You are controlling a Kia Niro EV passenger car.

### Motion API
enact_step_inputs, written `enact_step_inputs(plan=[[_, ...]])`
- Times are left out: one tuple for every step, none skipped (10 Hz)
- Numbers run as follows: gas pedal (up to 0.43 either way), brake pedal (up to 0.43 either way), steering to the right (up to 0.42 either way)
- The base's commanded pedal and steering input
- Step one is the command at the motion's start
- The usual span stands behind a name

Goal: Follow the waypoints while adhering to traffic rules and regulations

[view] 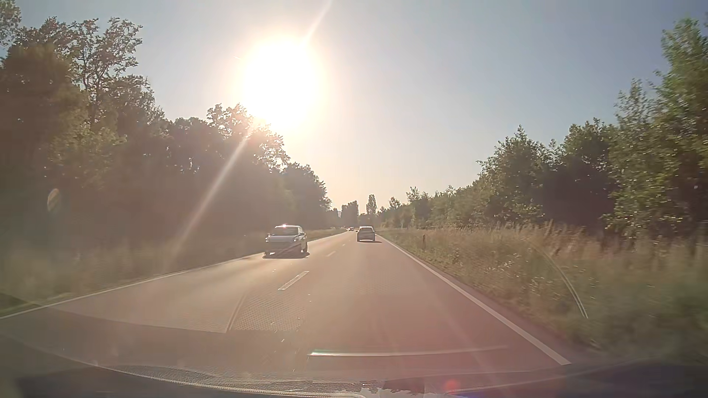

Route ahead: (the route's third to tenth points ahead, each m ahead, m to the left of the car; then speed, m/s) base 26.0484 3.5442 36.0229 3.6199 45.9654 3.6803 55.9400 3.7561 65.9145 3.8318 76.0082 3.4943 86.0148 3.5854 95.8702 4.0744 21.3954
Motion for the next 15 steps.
enact_step_inputs(plan=[[0.138,0.0,-0.001],[0.138,0.0,-0.001],[0.138,0.0,-0.001],[0.138,0.0,-0.001],[0.138,0.0,-0.001],[0.138,0.0,-0.001],[0.138,0.0,-0.001],[0.138,0.0,-0.001],[0.138,0.0,-0.001],[0.138,0.0,-0.001],[0.138,0.0,-0.001],[0.138,0.0,-0.001],[0.138,0.0,-0.001],[0.138,0.0,-0.001],[0.138,0.0,-0.001]])
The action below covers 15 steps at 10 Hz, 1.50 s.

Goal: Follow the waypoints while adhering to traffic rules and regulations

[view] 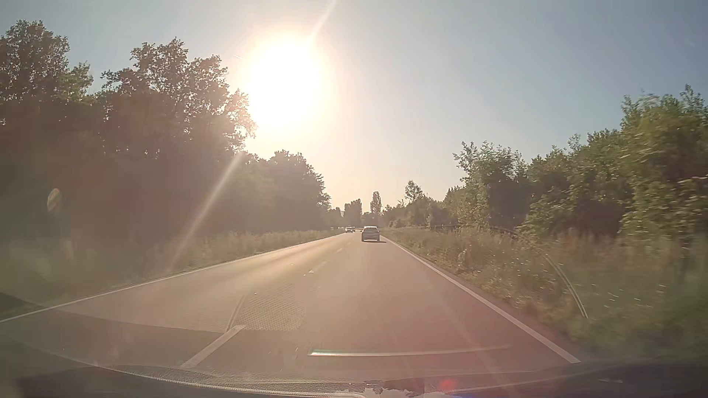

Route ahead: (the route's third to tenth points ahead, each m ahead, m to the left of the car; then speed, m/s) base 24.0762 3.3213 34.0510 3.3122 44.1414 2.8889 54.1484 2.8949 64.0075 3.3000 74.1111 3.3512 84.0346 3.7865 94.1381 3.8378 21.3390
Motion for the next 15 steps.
enact_step_inputs(plan=[[0.138,0.0,-0.001],[0.138,0.0,-0.002],[0.138,0.0,0.0],[0.138,0.0,0.002],[0.138,0.0,0.002],[0.138,0.0,0.001],[0.138,0.0,0.001],[0.138,0.0,0.001],[0.138,0.0,0.001],[0.13,0.0,0.001],[0.118,0.0,0.001],[0.118,0.0,0.001],[0.118,0.0,0.001],[0.118,0.0,0.001],[0.118,0.0,0.001]])
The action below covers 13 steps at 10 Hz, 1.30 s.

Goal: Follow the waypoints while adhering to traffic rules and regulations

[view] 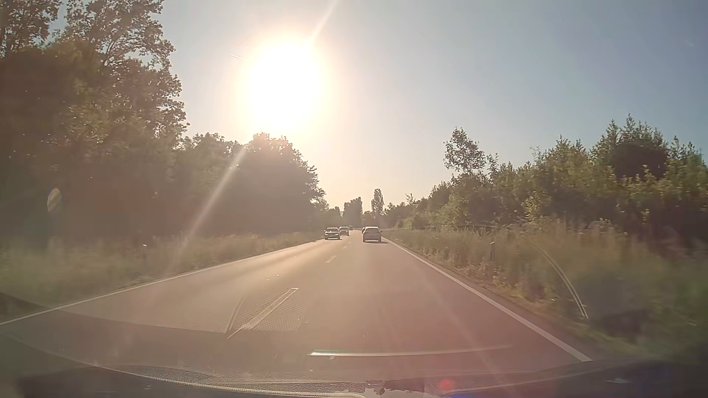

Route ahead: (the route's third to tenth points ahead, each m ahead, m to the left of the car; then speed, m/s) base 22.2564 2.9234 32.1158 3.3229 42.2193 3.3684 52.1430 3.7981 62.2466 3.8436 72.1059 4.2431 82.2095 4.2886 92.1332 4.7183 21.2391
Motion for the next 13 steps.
enact_step_inputs(plan=[[0.118,0.0,0.001],[0.118,0.0,0.001],[0.118,0.0,0.001],[0.118,0.0,0.001],[0.11,0.0,0.001],[0.11,0.0,0.001],[0.098,0.0,0.001],[0.087,0.0,0.001],[0.087,0.0,0.001],[0.087,0.0,0.001],[0.087,0.0,0.001],[0.087,0.0,0.001],[0.087,0.0,0.0]])
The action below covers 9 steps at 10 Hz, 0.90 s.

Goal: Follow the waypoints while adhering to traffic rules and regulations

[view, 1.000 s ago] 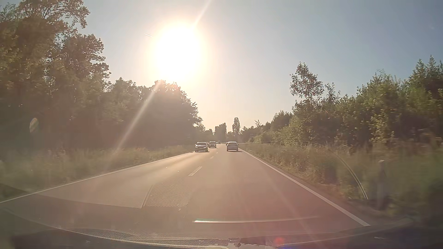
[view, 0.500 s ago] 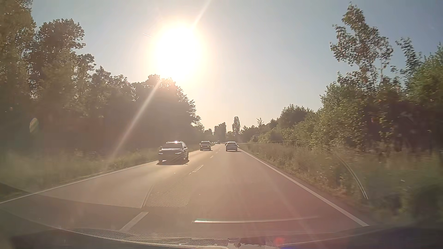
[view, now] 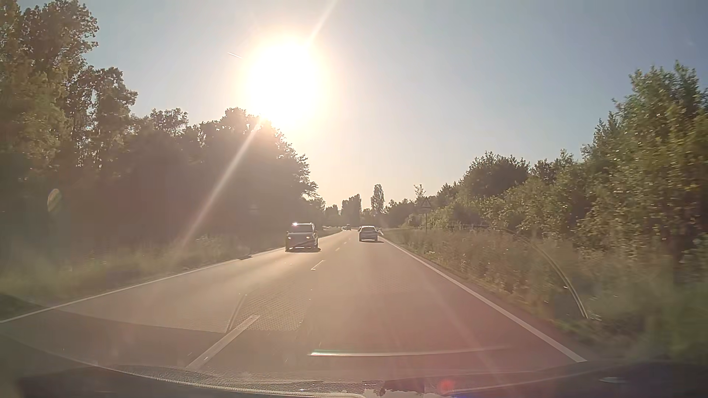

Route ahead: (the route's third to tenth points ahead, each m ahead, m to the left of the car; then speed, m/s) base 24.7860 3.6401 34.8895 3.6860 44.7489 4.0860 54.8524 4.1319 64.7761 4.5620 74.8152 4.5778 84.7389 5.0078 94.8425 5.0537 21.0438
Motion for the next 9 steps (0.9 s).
enact_step_inputs(plan=[[0.087,0.0,0.0],[0.087,0.0,0.0],[0.087,0.0,-0.001],[0.087,0.0,-0.001],[0.087,0.0,-0.001],[0.087,0.0,-0.001],[0.087,0.0,-0.001],[0.098,0.0,-0.001],[0.098,0.0,-0.001]])
